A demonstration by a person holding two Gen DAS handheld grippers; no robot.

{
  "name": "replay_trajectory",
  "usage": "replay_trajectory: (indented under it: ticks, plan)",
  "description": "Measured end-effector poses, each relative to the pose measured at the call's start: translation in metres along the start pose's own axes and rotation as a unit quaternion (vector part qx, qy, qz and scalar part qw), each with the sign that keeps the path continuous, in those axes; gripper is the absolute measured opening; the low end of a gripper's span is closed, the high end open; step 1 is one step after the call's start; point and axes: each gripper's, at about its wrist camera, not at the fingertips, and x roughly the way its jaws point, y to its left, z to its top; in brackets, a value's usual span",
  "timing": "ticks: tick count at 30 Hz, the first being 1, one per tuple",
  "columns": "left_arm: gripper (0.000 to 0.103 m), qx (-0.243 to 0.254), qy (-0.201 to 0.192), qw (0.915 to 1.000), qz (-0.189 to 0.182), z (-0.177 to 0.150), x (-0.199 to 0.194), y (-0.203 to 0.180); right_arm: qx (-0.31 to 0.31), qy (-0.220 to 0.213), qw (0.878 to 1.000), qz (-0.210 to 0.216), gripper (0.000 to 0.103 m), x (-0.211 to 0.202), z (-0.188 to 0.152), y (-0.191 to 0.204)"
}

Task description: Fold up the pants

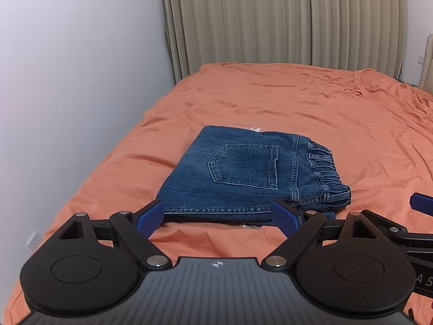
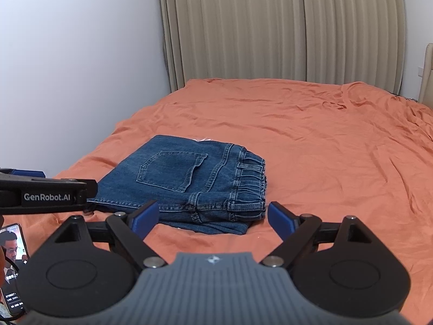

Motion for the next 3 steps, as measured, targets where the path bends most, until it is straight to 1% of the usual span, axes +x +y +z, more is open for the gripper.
replay_trajectory:
  ticks: [3]
  plan:
    - [0.103, -0.004, 0.0, 1.0, -0.001, 0.0015, 0.0, 0.0018, 0.0, 0.001, 1.0, 0.0, 0.084, -0.0003, 0.0, 0.0]
